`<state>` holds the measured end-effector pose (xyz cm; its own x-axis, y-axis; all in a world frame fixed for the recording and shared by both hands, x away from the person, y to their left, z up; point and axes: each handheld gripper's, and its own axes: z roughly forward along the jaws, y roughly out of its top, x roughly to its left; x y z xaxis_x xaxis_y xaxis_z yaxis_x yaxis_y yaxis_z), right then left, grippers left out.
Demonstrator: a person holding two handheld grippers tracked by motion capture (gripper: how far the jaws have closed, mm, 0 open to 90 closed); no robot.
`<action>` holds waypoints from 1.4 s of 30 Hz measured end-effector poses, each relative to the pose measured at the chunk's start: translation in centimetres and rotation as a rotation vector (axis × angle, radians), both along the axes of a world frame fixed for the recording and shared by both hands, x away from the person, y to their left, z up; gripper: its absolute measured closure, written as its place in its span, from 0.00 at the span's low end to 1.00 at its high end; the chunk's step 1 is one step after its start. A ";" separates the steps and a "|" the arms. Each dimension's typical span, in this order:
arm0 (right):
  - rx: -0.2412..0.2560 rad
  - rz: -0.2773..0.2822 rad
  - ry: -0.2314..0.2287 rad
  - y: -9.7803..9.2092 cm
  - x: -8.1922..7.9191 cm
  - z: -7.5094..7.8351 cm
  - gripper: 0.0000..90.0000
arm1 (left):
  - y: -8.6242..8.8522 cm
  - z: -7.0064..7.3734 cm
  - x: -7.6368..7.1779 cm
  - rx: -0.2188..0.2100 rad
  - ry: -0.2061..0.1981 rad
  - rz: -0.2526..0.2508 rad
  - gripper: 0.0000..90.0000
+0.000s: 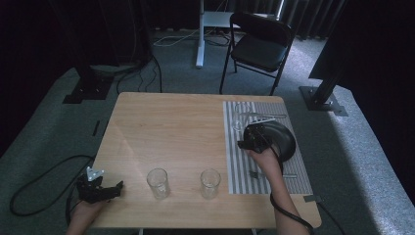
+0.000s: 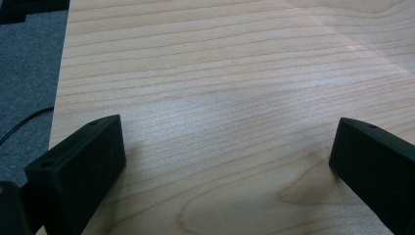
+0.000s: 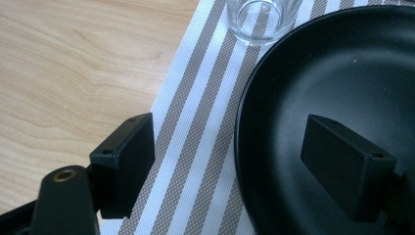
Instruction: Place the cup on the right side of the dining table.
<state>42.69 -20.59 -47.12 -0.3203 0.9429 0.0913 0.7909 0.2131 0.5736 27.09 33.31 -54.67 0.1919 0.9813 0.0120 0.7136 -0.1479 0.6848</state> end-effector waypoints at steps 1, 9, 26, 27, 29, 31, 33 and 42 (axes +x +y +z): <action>0.004 0.004 -0.003 0.0 -0.2 0.0 0.22 | 0.0 0.0 0.0 0.000 0.000 0.000 0.01; -0.001 0.018 -0.030 0.1 -1.9 -0.3 0.22 | 0.0 0.0 0.0 0.000 0.000 0.000 0.01; 0.029 0.019 -0.042 -1.0 -4.9 -1.1 0.19 | 0.0 0.0 0.0 0.000 0.000 0.000 0.01; 0.031 0.021 -0.043 -1.0 -5.0 -1.1 0.18 | 0.0 0.0 0.0 0.000 0.000 0.000 0.01; 0.028 0.029 -0.054 -1.2 -5.6 -1.2 0.15 | 0.0 0.0 0.0 0.000 0.000 0.000 0.01; 0.030 0.030 -0.062 -1.3 -6.0 -1.3 0.14 | 0.0 0.0 0.0 0.000 0.000 0.000 0.01; 0.031 0.028 -0.073 -1.4 -6.6 -1.4 0.14 | 0.0 0.0 0.0 0.000 0.000 0.000 0.01; 0.039 -0.004 -0.133 -2.1 -8.3 -1.7 0.14 | 0.0 0.0 0.0 0.000 0.000 0.000 0.01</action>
<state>34.43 -22.70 -48.78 -0.3286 0.9407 0.0848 0.7082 0.1860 0.6811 27.09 33.31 -54.67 0.1919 0.9813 0.0121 0.7137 -0.1480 0.6846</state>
